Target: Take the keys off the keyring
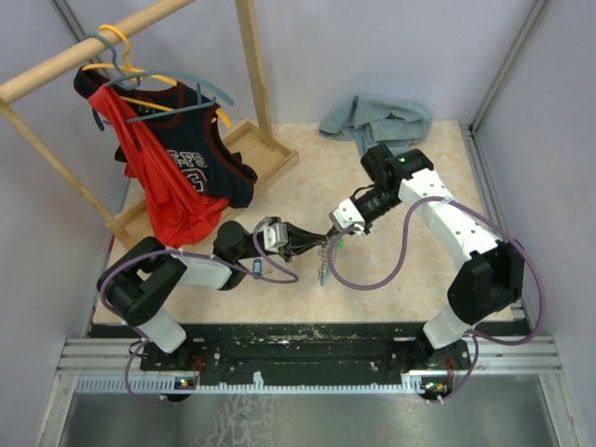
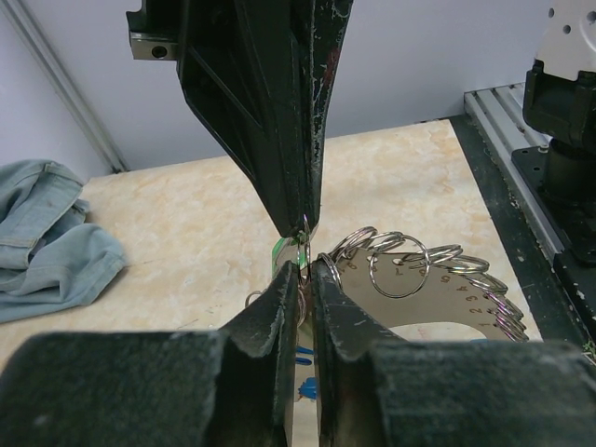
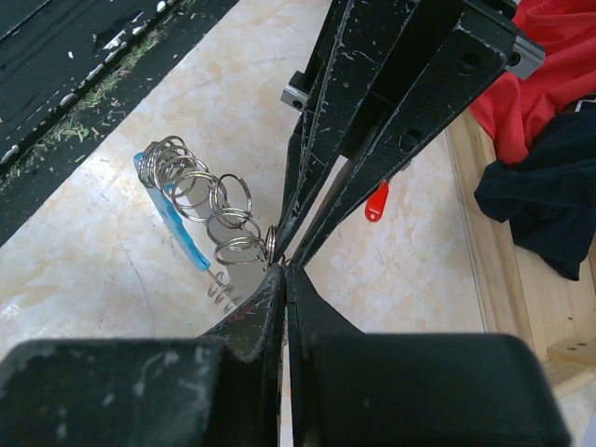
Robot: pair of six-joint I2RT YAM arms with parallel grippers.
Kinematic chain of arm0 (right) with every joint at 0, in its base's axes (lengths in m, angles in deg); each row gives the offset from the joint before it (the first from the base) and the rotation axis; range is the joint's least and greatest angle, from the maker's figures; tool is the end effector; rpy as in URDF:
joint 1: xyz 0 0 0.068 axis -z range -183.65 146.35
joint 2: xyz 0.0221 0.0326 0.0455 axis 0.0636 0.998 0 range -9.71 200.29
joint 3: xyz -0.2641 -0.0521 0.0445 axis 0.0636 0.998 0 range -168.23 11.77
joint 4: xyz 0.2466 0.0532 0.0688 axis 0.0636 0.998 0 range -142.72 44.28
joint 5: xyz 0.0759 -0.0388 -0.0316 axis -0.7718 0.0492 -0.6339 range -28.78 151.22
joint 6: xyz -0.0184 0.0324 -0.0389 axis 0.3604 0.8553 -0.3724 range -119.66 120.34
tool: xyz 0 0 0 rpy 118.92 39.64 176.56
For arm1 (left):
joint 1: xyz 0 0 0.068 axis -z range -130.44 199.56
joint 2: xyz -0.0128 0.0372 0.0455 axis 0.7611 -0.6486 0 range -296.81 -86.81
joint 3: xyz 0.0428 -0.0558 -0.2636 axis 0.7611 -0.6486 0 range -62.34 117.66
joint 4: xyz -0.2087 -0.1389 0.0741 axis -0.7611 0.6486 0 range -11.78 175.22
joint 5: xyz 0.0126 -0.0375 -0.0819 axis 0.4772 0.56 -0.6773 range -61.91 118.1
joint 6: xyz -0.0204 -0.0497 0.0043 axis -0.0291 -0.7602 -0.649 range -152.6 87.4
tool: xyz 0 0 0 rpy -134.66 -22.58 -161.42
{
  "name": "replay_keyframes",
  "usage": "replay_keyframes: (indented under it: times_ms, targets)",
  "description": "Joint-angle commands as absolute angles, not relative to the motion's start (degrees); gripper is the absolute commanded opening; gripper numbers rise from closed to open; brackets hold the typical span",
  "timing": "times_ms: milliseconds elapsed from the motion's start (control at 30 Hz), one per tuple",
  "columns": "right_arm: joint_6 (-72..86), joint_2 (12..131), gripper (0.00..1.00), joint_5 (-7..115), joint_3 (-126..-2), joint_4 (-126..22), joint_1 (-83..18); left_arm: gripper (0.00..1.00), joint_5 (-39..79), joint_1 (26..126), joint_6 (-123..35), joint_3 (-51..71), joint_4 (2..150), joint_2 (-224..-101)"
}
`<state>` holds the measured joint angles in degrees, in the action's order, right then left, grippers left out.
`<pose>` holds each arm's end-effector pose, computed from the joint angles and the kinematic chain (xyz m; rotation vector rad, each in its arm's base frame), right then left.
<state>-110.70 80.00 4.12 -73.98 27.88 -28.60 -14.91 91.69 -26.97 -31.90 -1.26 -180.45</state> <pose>0.2377 0.1436 0.3276 -2.1227 0.7947 0.8275 0.2039 -0.2172 0.2134 1.1279 0.8941 -1.0087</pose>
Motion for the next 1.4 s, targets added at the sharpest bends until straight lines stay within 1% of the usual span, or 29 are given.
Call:
replay_keyframes:
  times_ms: [0, 133, 300, 367, 467, 500, 900, 1367]
  targets:
    - [-112.09, 79.76, 0.00, 0.05, -74.61, 28.04, -28.87, 0.17, -14.88, 91.93, -26.50, -30.43, -1.40, -180.58]
    - [-112.06, 79.76, 0.00, 0.10, -74.22, 27.70, -28.87, 0.18, -14.97, 91.93, -26.61, -30.59, -1.74, -180.59]
    - [-112.24, 79.85, 0.00, -0.13, -74.04, 27.70, -28.87, 0.17, -15.23, 91.93, -26.70, -30.62, -1.89, -180.54]
    - [-112.33, 79.85, 0.00, -0.08, -73.95, 27.70, -28.87, 0.13, -15.32, 91.93, -26.64, -30.61, -1.93, -180.59]
    - [-112.41, 79.72, 0.00, 0.03, -73.95, 27.78, -28.88, 0.02, -15.39, 91.93, -26.69, -30.61, -1.93, -180.51]
    - [-112.42, 79.68, 0.00, 0.09, -73.98, 27.86, -28.87, 0.00, -15.34, 91.85, -26.69, -30.61, -1.93, -180.50]
    - [-114.55, 78.15, 0.00, 2.34, -73.85, 30.01, -28.20, 0.00, -17.79, 89.46, -31.50, -31.98, -6.81, -180.52]
    - [-119.73, 76.00, 0.00, 8.18, -69.42, 29.40, -27.82, 0.00, -18.39, 88.46, -32.89, -32.80, -8.97, -180.50]
